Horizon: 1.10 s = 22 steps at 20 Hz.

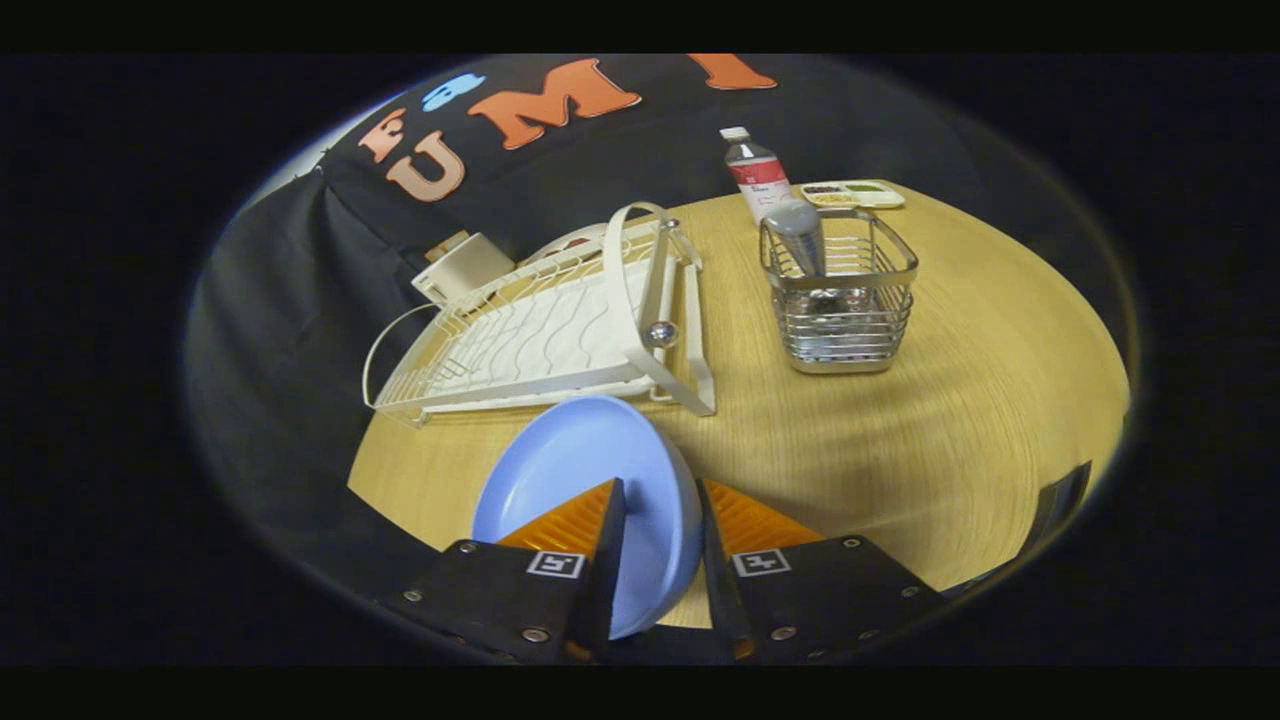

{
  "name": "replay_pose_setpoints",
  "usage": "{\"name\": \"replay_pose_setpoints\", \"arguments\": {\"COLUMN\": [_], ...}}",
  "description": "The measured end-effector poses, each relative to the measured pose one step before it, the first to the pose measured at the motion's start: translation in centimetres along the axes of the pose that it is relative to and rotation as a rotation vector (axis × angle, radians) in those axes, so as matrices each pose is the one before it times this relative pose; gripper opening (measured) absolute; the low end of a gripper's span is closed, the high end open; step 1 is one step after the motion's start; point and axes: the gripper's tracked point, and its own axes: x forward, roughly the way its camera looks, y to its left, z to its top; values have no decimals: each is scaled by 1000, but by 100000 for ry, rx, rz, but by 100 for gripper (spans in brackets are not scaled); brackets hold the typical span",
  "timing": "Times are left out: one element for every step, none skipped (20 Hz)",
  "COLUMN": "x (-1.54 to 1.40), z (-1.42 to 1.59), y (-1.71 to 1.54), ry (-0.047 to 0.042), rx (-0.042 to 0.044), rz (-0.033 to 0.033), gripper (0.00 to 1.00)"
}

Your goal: Take the plate from the dish rack, then take the spoon from the basket and place it into the plate.

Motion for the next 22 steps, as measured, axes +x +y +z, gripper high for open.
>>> {"name": "replay_pose_setpoints", "arguments": {"x": [281,236,27,18,-14,-115,-174,-147,-81,-203,-218,-54,148,245,105,248,154,246,216,270,314,397], "z": [171,238,13,9,265,367,541,674,707,755,979,978,724,451,490,506,615,840,708,597,558,501], "y": [-784,-510,-102,170,152,-118,-341,-334,-342,-471,-447,-345,-319,-433,-334,-140,-216,-207,-298,-248,-257,-288], "ry": [-1611,-1883,-1283,-1268,-1878,-2553,-3009,-3224,-3314,-3779,-4248,-4530,-3806,-2745,-2907,-2890,-3195,-3894,-3367,-2726,-2714,-2340], "rx": [-2960,-2032,-476,-478,-1014,-1516,-1526,-1245,-789,129,-370,-1117,-1553,-920,-367,-173,-265,-176,-29,-4,-391,-644], "rz": [-3851,-2279,-561,653,158,-709,-1590,-1716,-1869,-2040,-1965,-1340,-1264,-1676,-1336,-745,-779,-1008,-1129,-1162,-1365,-1410], "gripper": [43,43,44,44,45,47,49,51,55,57,61,62,64,65,65,65,65,65,65,65,65,65]}}
